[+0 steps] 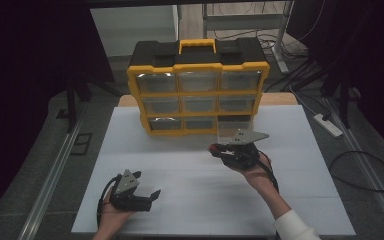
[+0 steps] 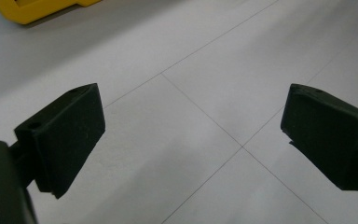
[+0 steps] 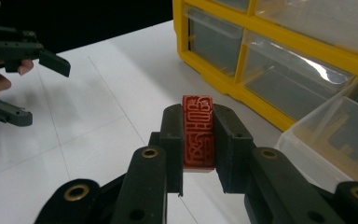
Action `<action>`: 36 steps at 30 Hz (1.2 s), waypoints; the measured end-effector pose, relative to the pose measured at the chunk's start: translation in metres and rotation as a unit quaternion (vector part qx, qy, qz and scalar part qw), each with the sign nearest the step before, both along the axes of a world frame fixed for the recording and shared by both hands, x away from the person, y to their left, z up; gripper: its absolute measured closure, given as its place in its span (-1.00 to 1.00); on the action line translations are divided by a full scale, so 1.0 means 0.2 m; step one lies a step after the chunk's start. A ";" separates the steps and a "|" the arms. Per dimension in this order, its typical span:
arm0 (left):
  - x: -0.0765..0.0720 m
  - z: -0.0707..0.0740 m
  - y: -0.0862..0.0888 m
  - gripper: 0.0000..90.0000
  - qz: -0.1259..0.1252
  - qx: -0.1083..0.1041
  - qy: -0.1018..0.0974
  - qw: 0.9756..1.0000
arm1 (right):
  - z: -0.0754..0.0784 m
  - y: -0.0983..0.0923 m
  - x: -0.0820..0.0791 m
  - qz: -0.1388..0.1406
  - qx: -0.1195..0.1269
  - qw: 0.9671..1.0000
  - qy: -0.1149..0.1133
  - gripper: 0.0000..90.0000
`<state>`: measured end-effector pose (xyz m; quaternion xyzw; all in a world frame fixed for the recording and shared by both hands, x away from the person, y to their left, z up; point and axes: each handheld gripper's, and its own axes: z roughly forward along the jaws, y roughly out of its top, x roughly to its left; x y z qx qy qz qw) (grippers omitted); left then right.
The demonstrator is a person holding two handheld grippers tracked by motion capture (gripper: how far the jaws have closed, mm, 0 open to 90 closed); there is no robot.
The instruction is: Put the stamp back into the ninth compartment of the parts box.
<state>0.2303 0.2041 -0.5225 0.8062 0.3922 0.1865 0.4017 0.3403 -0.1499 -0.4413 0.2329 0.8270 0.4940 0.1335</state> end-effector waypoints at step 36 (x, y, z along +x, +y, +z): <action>0.00 0.00 0.00 -0.85 -0.001 0.001 -0.002 1.000 | 0.08 -0.11 0.03 -0.047 0.033 0.998 -0.017 0.66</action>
